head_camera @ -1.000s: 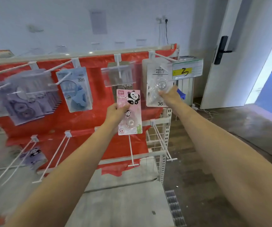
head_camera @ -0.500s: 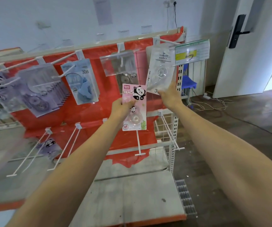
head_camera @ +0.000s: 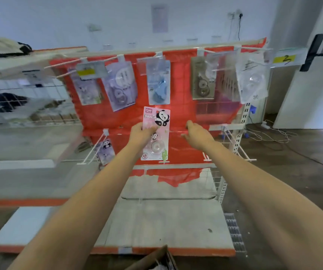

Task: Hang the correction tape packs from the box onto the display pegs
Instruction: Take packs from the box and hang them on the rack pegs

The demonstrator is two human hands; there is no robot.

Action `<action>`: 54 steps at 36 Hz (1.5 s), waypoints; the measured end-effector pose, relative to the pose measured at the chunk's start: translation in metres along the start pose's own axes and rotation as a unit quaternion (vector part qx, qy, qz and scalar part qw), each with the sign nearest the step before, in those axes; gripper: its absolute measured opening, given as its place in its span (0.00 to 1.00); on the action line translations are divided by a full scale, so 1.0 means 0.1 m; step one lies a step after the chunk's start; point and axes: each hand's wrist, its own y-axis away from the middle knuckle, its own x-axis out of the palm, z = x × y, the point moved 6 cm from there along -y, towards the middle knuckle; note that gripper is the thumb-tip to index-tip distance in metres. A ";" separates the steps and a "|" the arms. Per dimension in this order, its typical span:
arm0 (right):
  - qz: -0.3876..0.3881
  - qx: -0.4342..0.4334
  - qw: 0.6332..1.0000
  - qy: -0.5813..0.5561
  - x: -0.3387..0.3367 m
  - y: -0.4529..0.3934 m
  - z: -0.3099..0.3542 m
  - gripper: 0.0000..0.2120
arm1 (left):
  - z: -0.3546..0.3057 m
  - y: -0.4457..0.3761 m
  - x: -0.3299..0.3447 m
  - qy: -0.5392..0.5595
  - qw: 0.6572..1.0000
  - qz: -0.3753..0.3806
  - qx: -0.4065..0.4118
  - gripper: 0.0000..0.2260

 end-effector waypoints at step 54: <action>0.168 0.170 0.883 -0.405 2.60 0.38 2.28 0.26 | 1.82 0.07 -2.41 -0.205 0.962 0.143 -0.106 0.05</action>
